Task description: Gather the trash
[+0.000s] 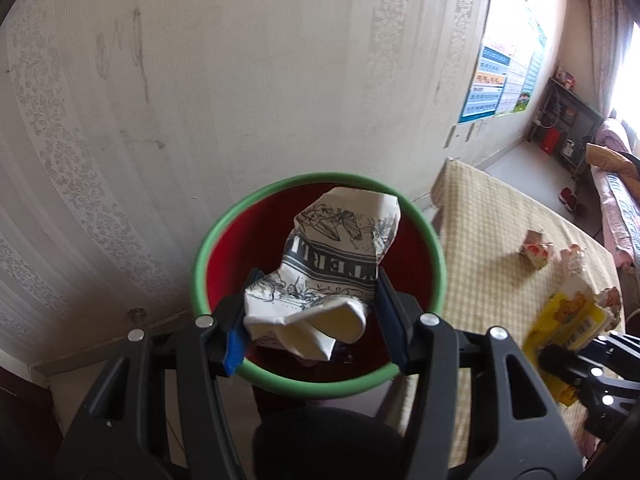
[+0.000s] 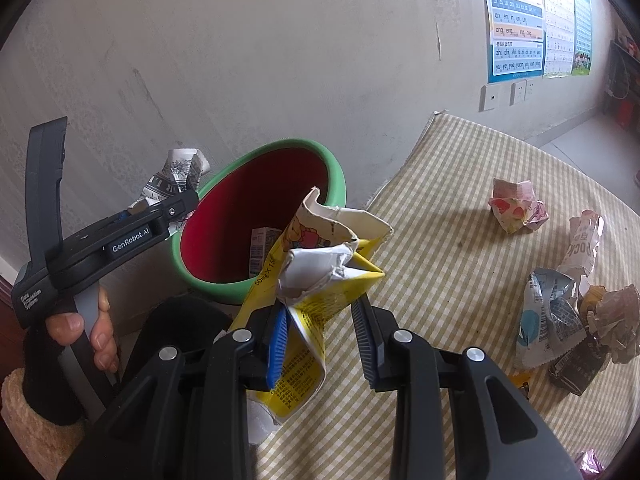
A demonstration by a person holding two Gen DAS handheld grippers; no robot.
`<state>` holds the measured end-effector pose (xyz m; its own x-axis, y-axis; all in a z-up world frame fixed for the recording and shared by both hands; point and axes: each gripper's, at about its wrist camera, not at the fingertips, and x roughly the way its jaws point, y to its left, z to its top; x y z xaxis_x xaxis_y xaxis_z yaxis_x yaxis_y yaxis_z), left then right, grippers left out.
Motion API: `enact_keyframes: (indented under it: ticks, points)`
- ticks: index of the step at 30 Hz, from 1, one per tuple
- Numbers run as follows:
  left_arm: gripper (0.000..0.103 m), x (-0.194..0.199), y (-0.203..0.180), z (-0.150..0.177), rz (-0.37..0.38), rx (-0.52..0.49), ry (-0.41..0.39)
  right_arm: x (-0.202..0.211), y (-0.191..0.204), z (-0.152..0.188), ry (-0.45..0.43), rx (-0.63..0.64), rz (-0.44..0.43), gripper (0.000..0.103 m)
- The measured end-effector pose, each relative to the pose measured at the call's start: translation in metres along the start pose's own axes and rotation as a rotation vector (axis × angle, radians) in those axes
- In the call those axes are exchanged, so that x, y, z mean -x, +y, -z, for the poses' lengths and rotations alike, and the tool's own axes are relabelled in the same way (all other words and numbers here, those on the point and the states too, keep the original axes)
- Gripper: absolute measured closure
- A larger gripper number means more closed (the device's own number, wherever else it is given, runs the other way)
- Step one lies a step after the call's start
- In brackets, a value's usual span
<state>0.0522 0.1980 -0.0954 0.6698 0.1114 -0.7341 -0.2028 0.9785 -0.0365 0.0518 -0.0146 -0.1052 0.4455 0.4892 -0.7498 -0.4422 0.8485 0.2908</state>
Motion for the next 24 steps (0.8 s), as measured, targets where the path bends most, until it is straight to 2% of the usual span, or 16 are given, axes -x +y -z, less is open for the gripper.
enact_keyframes:
  ticks: [15,24]
  points:
    - [0.051,-0.02,0.02,-0.002,-0.033,-0.008,0.033,-0.029,0.02,-0.033,0.01,0.021,-0.048,0.073]
    - [0.051,-0.039,0.038,-0.002,-0.048,0.025,0.071,-0.051,0.039,-0.056,0.006,0.034,-0.065,0.073]
